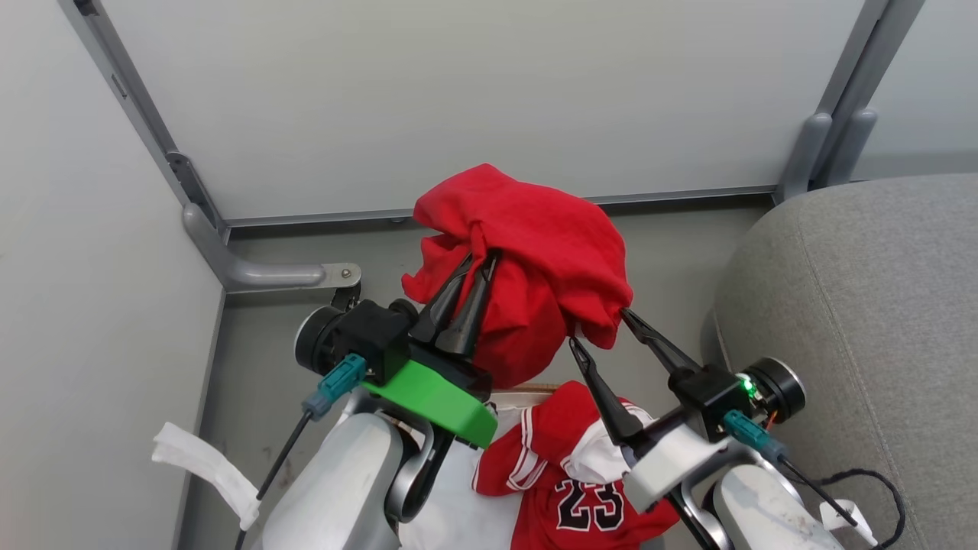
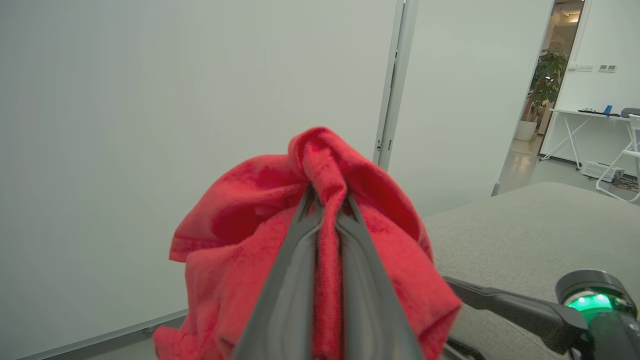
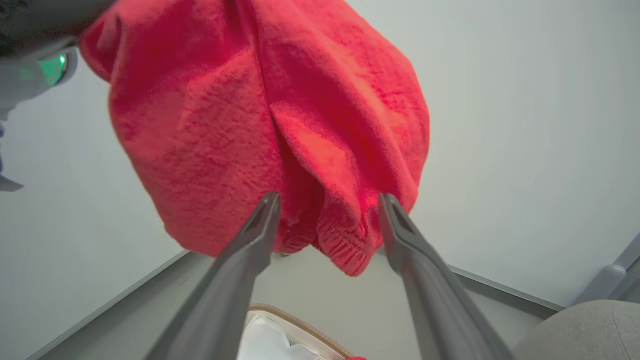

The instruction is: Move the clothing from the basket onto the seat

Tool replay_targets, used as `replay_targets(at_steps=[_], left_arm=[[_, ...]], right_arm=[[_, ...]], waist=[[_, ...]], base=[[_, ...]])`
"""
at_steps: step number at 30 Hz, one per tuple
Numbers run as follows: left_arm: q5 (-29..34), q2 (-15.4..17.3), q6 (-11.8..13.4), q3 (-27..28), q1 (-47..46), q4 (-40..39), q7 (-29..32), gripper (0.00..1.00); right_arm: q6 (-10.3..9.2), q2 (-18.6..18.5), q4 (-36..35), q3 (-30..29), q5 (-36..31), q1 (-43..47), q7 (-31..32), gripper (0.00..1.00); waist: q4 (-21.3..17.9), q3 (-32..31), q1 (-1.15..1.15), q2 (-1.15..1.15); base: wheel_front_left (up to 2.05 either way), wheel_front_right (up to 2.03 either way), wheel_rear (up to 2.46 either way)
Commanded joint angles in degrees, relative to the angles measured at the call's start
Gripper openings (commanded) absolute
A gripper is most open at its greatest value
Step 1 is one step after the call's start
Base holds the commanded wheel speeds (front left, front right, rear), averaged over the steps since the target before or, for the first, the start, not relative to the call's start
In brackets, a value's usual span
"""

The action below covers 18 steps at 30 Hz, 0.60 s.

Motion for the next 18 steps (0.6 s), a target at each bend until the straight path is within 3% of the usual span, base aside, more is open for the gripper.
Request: replay_targets(at_steps=[1, 11, 12, 13, 14, 15, 16, 18], left_arm=[[-0.26, -0.02, -0.17, -0.35, -1.06, -0.35, -0.03, 0.00], [-1.83, -0.15, -0.17, -3.58, -1.83, -0.89, -0.03, 0.00], [-2.11, -0.15, -0.17, -3.78, -1.89, -0.97, -0.03, 0.00], [-2.30, -0.15, -0.17, -4.02, -1.95, -1.07, -0.03, 0.00], [-2.45, -0.16, -0.17, -4.26, -1.97, -1.29, -0.03, 0.00], [-2.62, -0.16, -0.17, -4.54, -1.99, -1.41, -0.03, 0.00], [-2.68, -0.16, -0.17, -4.77, -2.03, -1.45, -0.03, 0.00], [-2.93, -0.17, -0.17, -5.18, -2.00, -1.56, -0.03, 0.00]], right_arm=[[-0.06, -0.27, 0.51, 0.14, -0.83, -1.62, -0.12, 1.00], [-0.06, -0.26, 9.00, 2.48, -1.17, -7.60, -0.11, 1.00], [-0.06, -0.27, 9.48, 2.67, -0.80, -7.91, -0.11, 0.92], [-0.06, -0.27, 10.00, 2.96, -0.66, -8.14, -0.11, 0.76], [-0.06, -0.26, 10.59, 3.37, -0.27, -8.37, -0.11, 0.47], [-0.06, -0.27, 11.31, 3.96, 0.29, -8.62, -0.11, 0.31], [-0.06, -0.27, 11.83, 4.45, 0.60, -8.86, -0.11, 0.00], [-0.06, -0.27, 12.99, 5.66, 1.66, -9.11, -0.11, 0.00]], waist=[[0.68, 0.47, 0.00, 0.00], [2.95, 0.92, 0.00, 0.00], [3.08, 0.96, 0.00, 0.00], [3.20, 1.00, 0.00, 0.00], [3.34, 1.03, 0.00, 0.00], [3.46, 1.02, 0.00, 0.00], [3.54, 0.99, 0.00, 0.00], [3.67, 0.84, 0.00, 0.00]], base=[[0.00, 0.00, 0.00], [0.00, 0.00, 0.00], [0.00, 0.00, 0.00], [0.00, 0.00, 0.00], [0.00, 0.00, 0.00], [0.00, 0.00, 0.00], [0.00, 0.00, 0.00], [0.00, 0.00, 0.00]])
